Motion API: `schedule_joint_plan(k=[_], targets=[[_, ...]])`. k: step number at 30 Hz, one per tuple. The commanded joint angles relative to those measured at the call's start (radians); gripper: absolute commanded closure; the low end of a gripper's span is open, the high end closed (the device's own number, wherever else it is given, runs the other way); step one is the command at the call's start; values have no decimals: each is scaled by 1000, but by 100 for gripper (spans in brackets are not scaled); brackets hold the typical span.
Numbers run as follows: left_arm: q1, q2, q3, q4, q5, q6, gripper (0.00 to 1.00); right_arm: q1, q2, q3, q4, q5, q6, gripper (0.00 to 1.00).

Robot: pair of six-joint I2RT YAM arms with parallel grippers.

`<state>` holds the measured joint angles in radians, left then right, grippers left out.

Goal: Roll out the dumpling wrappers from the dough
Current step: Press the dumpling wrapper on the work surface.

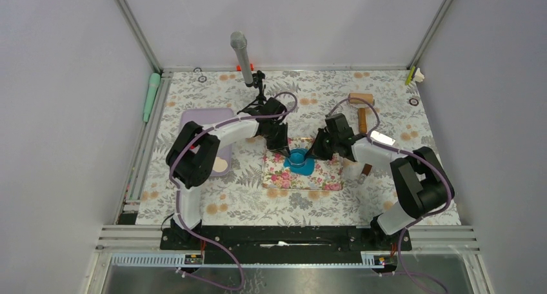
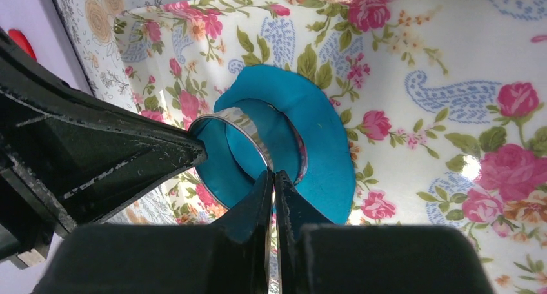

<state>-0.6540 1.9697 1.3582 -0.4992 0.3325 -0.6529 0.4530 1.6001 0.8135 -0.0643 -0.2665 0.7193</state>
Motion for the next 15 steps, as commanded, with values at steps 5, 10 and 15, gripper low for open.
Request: schedule_joint_plan(k=[5,10,15], targets=[[-13,166,22,-115,-28,64,100,78,3,-127,-89,65,80,100],[-25,83,-109,-101,-24,63,100,77,26,-57,-137,121,42,100],[-48,-32,-236,-76,-12,33,100,75,61,27,-184,178,-11,100]])
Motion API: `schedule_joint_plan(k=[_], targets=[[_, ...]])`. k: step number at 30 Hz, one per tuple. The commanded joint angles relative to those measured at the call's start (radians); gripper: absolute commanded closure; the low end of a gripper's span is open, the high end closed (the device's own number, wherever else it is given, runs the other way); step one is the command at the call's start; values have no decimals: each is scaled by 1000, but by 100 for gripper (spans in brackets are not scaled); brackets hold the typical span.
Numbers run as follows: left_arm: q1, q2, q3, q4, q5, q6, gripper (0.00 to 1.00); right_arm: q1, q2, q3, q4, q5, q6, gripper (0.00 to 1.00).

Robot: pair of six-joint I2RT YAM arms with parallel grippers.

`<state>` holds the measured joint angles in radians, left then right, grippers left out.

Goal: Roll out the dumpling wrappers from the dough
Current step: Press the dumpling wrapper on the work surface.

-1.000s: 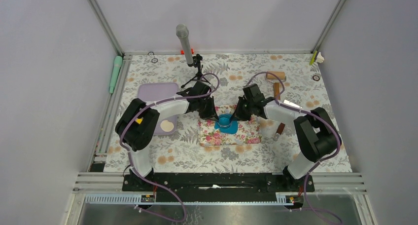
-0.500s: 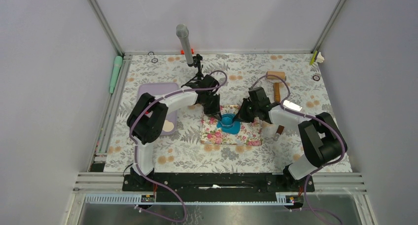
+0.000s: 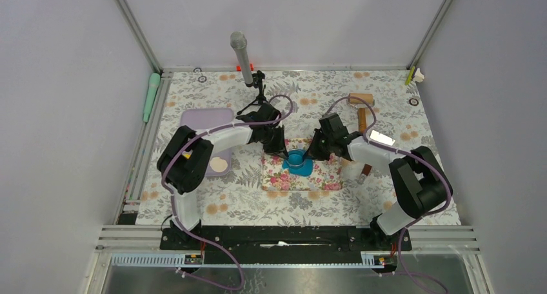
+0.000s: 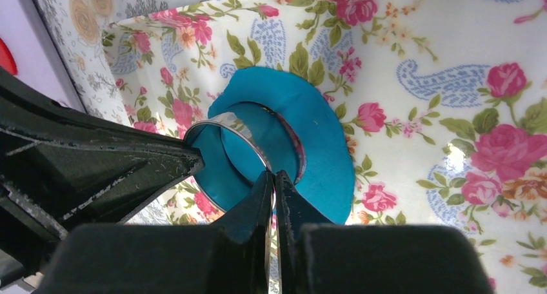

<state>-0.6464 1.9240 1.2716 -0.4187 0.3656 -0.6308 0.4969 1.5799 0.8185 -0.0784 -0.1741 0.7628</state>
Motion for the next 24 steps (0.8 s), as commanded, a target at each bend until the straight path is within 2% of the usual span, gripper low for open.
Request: schedule_joint_plan(k=[1,6,12,24], targets=[[-62,-1,-161,-157,-49,8,100,32,83,33,-177,88,-59,100],[-79,-33,-174,-157,-50,-8,100,32,75,51,-191,81,-65,100],[-79,-18,-104,-195,-84,9,100,32,43,46,-198,67,-72,100],[-79,-49,-44,-234,-100,36,100,32,-62,38,-189,65,-50,82]])
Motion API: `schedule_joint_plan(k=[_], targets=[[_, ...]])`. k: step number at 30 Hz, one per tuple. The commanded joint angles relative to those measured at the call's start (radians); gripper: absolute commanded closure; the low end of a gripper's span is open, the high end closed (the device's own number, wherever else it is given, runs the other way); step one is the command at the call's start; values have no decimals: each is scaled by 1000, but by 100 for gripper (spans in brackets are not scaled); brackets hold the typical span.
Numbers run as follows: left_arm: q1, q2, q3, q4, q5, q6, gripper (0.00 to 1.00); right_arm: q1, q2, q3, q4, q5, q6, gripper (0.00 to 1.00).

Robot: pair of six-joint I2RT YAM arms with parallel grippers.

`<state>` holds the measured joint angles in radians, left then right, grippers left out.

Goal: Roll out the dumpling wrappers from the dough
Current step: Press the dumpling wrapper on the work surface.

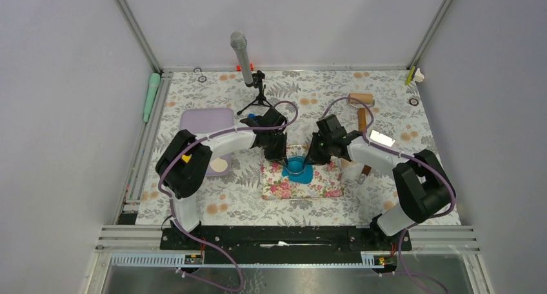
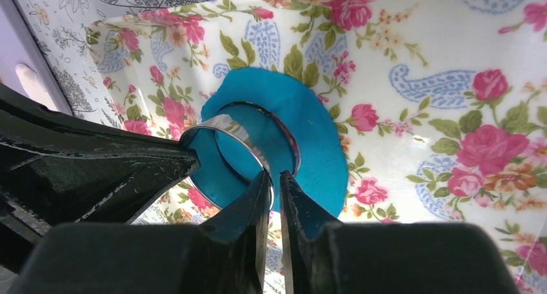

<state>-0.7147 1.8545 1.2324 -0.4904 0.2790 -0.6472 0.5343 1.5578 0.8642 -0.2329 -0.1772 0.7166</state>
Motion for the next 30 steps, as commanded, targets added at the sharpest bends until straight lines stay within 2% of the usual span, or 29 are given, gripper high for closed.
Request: schedule_joint_plan(k=[1,6,12,30], targets=[[-10,17,-3,-163,-9,51,100,-6,-45,-7,-34,70,-1,82],[-11,-6,10,-172,4,58,98,-5,-73,2,-41,71,3,77],[-12,-34,29,-172,27,63,90,-5,-90,18,-51,69,2,74],[-12,-125,71,-165,67,57,87,-5,-102,21,-58,68,3,71]])
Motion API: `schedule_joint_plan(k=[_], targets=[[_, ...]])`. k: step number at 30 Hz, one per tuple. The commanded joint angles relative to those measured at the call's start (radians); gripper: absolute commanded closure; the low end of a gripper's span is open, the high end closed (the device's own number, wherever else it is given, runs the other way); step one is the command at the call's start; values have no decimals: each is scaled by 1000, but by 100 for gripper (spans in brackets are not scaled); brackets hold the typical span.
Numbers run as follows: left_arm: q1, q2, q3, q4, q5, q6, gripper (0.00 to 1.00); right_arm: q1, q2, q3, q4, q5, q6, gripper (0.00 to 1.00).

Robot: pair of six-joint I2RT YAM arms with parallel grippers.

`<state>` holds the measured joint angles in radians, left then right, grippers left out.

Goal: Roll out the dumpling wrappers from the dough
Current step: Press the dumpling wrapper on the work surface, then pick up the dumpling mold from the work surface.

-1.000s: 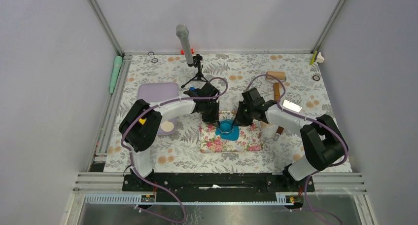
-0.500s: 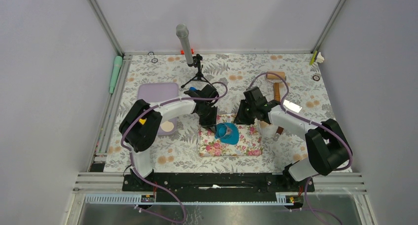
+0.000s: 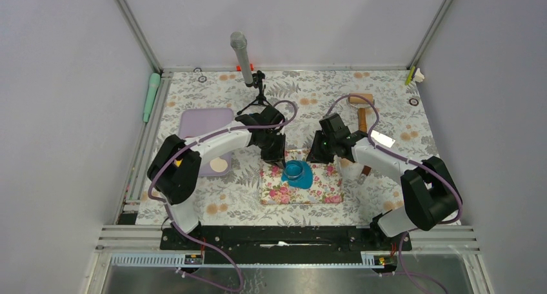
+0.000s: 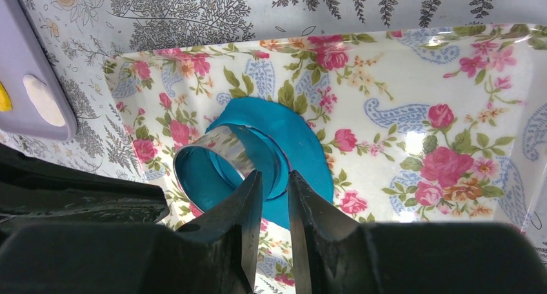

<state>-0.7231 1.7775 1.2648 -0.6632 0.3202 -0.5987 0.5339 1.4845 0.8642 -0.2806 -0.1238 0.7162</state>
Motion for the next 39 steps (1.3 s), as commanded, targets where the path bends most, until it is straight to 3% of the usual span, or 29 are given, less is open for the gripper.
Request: schedule_joint_plan(k=[1,8,14,22,34,39], targets=[[-4,-52,36,13,29,7,86,-5,-30,21,-10,16,3,71],[-3,-99,37,25,35,1,83,-4,-36,23,-17,16,3,69],[3,-116,24,28,1,-15,71,-4,-19,28,1,-44,3,57],[26,-129,-11,45,5,-29,71,7,51,41,23,-134,-13,56],[31,-116,-26,54,21,-27,72,28,115,51,30,-157,-29,66],[33,-117,-35,56,20,-29,72,31,103,65,13,-138,-26,83]])
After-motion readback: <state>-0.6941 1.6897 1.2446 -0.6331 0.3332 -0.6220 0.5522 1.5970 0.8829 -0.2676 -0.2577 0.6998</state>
